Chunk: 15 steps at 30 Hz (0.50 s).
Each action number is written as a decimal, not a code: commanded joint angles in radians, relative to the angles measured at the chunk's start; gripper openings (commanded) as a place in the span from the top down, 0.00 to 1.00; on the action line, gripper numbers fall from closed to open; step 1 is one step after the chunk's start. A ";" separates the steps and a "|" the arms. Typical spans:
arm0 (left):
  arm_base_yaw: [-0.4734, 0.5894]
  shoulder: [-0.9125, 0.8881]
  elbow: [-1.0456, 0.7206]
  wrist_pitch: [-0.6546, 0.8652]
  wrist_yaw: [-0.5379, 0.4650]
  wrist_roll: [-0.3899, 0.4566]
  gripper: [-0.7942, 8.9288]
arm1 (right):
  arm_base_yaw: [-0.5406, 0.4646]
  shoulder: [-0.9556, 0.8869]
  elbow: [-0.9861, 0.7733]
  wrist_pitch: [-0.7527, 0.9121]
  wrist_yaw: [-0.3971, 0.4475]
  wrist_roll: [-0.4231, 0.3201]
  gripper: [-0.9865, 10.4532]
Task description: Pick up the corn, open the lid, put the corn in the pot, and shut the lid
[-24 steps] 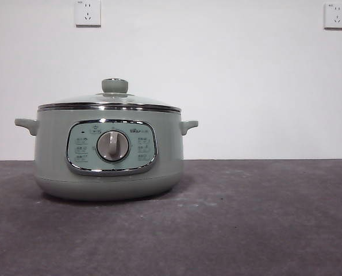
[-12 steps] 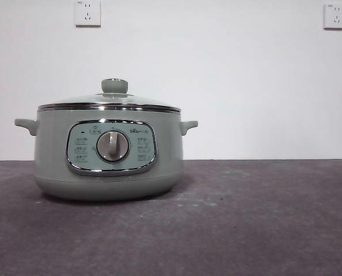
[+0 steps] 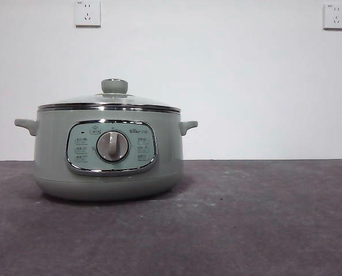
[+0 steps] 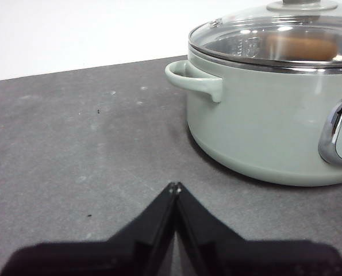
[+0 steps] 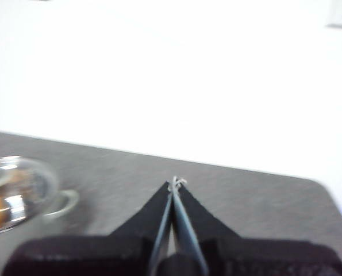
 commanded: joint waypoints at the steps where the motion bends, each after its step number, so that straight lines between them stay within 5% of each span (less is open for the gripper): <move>1: 0.003 0.000 -0.010 0.010 0.000 -0.007 0.92 | -0.055 -0.079 -0.215 0.162 -0.003 -0.026 0.91; 9: 0.003 0.000 -0.010 0.010 0.000 -0.007 0.92 | -0.096 -0.245 -0.636 0.437 -0.002 -0.019 0.91; 15: 0.003 0.000 -0.010 0.010 0.000 -0.007 0.92 | -0.096 -0.356 -0.831 0.467 -0.002 -0.017 0.91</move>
